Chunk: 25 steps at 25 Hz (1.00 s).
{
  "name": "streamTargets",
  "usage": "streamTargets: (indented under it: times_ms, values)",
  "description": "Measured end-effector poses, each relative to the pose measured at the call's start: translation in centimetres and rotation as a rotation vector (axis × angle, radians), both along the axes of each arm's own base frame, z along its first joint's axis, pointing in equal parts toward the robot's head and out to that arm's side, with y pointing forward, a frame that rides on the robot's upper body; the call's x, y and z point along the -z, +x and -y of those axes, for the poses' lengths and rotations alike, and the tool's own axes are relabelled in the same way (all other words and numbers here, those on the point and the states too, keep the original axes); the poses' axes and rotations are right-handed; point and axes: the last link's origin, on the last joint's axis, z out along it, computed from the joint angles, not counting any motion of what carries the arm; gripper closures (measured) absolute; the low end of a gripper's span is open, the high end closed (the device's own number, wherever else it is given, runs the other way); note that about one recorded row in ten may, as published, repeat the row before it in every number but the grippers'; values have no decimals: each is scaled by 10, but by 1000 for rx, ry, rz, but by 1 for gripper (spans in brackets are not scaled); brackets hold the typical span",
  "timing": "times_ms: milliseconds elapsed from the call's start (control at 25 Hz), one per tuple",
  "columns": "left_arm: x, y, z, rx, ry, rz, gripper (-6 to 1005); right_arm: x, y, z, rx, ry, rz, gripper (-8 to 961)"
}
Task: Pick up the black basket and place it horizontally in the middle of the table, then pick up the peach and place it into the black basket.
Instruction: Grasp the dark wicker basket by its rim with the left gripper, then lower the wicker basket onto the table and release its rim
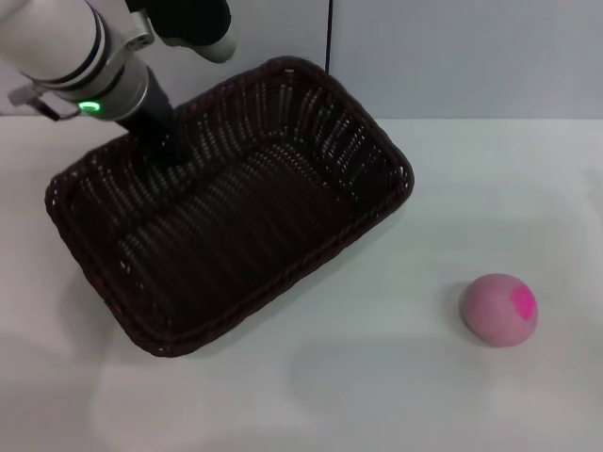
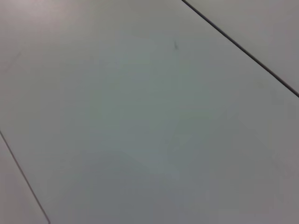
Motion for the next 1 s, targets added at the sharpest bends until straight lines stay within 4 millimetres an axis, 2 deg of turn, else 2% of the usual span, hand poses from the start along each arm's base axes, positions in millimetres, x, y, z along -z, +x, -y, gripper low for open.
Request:
streamTargets:
  times_ms: [120, 200, 520, 800, 1000]
  values:
    - [-2, 6, 1, 79, -30, -15, 620, 0, 0, 0, 4, -2, 0, 243]
    - [-1, 16, 5, 217, -109, -40, 626, 0, 1, 0, 5, -2, -2, 243]
    - [5, 32, 9, 393, -218, -50, 653, -4, 5, 1, 25, 19, -4, 245]
    - [34, 46, 16, 593, -316, -150, 697, -12, 6, -4, 19, 24, -10, 246]
    - [41, 46, 19, 619, -332, -184, 683, -12, 7, -6, 31, 16, -12, 247]
